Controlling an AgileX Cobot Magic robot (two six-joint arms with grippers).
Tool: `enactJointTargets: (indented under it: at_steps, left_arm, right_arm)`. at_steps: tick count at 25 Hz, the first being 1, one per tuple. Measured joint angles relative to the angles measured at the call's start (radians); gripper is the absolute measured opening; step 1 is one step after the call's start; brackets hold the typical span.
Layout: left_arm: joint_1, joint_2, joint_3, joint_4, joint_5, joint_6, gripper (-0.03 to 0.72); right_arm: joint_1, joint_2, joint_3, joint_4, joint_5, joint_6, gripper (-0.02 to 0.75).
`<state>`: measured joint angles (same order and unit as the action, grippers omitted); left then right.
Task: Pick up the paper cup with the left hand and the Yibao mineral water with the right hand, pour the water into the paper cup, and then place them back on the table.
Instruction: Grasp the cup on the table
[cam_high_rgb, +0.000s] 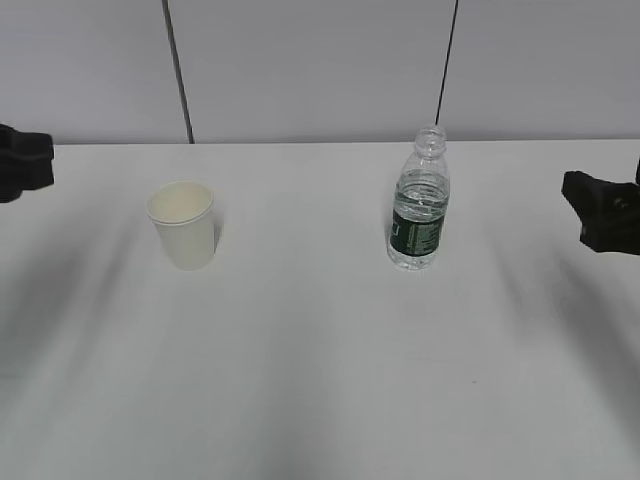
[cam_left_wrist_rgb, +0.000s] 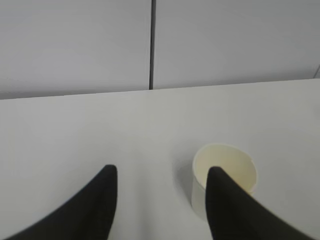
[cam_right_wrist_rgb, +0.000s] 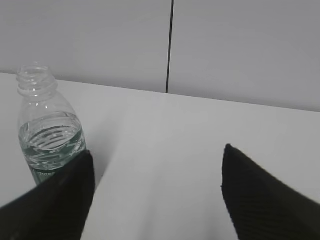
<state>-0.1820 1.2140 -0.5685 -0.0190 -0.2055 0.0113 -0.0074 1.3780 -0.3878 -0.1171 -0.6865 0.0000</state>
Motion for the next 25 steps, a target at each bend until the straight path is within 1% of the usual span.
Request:
enactJointTargets:
  at_steps: [6,9,12,14,18,21,25]
  left_arm:
    - [-0.037,0.026,0.12,0.006,-0.222,-0.001,0.359]
    - [-0.043,0.05,0.17,0.006,-0.319,-0.011,0.359]
    - [-0.043,0.101,0.212,0.006,-0.388,-0.045,0.355]
    - [-0.043,0.147,0.228,0.006,-0.43,-0.065,0.344]
    - [-0.043,0.258,0.232,0.019,-0.516,-0.071,0.321]
    - [-0.043,0.335,0.232,0.07,-0.592,-0.073,0.302]
    - [-0.043,0.418,0.232,0.18,-0.71,-0.076,0.276]
  right_arm:
    - [0.0,0.026,0.0,-0.002,-0.042,0.0,0.585]
    - [0.0,0.049,0.0,-0.002,-0.048,0.0,0.585]
    - [0.0,0.079,0.0,-0.006,-0.061,0.0,0.585]
    - [0.0,0.105,0.0,-0.019,-0.087,0.007,0.585]
    - [0.0,0.161,0.0,-0.069,-0.189,0.014,0.585]
    - [0.0,0.212,0.0,-0.092,-0.254,0.037,0.585]
    - [0.0,0.263,0.0,-0.114,-0.336,0.054,0.585]
